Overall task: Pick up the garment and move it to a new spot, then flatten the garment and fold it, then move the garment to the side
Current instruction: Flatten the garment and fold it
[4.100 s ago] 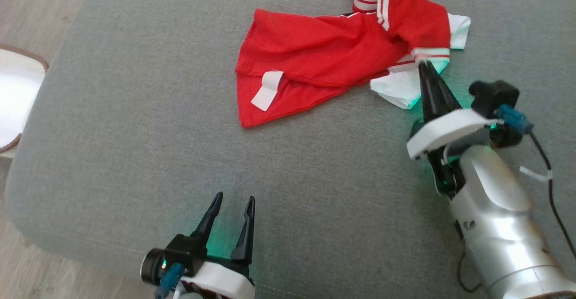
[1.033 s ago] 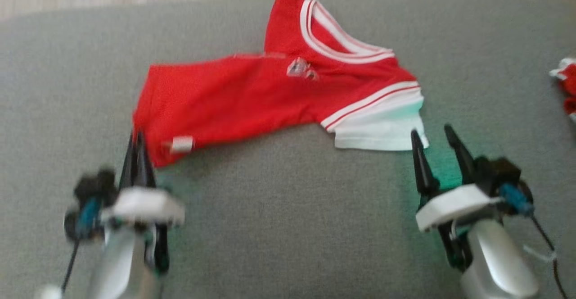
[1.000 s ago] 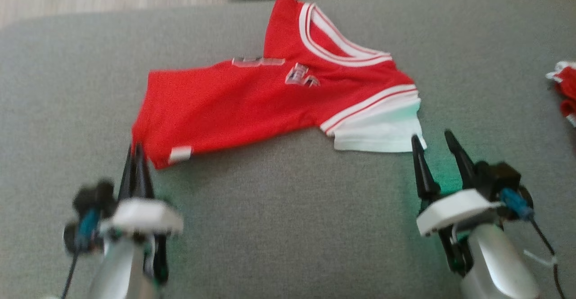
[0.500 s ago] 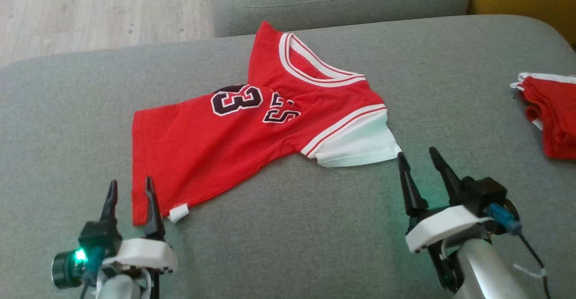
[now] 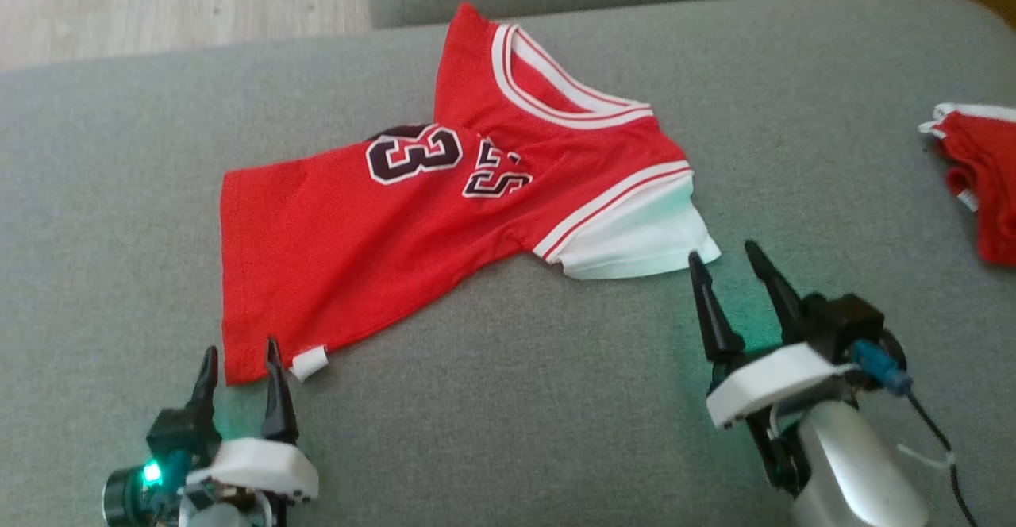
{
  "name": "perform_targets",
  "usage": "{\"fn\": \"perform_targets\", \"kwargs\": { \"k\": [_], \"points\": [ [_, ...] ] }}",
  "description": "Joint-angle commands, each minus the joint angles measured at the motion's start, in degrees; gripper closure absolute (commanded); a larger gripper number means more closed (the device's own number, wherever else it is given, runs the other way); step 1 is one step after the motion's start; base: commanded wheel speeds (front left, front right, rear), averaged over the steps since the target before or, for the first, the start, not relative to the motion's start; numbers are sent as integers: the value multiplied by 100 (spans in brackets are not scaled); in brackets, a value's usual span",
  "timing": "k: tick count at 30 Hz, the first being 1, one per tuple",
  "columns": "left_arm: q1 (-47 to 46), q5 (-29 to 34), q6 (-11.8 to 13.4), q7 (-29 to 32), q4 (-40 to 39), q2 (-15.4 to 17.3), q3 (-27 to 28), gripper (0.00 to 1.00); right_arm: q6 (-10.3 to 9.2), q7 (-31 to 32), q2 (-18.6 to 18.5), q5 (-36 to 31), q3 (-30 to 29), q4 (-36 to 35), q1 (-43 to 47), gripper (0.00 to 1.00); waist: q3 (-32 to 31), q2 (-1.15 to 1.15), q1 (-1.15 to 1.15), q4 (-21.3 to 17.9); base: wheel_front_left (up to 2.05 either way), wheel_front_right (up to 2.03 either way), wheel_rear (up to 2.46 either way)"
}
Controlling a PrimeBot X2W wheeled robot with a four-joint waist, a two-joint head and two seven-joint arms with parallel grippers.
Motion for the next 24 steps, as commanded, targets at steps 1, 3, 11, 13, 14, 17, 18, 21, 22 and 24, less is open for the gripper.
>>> {"fn": "perform_targets", "kwargs": {
  "k": [1,3,11,13,14,17,18,21,22,24],
  "points": [
    [-330,-50,13,-30,-21,29,251,0,-4,-63,31,5,113,-156,-313,0,182,0,0,24,0,0,0],
    [-437,-101,57,-30,123,25,293,0,-4,-63,31,-6,110,-159,-374,0,301,0,0,32,0,0,0],
    [-765,-415,132,-30,1131,19,77,0,-4,-63,31,-42,19,-3,-512,0,514,0,0,75,0,0,0],
    [-795,-493,91,-30,1320,18,-104,0,-4,-63,31,-77,-82,86,-535,0,515,0,0,95,0,0,0],
    [-805,-547,50,-30,1417,18,-218,7,-4,-63,31,-93,-135,159,-552,0,513,0,0,109,0,0,0],
    [-833,-639,-22,-30,1583,18,-474,82,-4,-63,31,-105,-232,353,-611,0,522,0,0,151,0,0,0],
    [-854,-688,-58,-30,1635,18,-604,100,-4,-63,31,-148,-277,471,-664,0,529,0,0,175,0,0,0],
    [-936,-834,-126,-30,1691,18,-958,100,-4,-63,31,-230,-459,915,-876,0,558,0,0,268,0,0,0],
    [-962,-877,-131,-30,1681,18,-1059,100,-4,-63,31,-223,-507,1091,-956,0,566,0,0,304,0,0,0],
    [-1005,-939,-103,-30,1608,18,-1220,100,-4,-11,31,-231,-548,1465,-1127,0,578,0,0,364,0,0,0]
  ]
}}
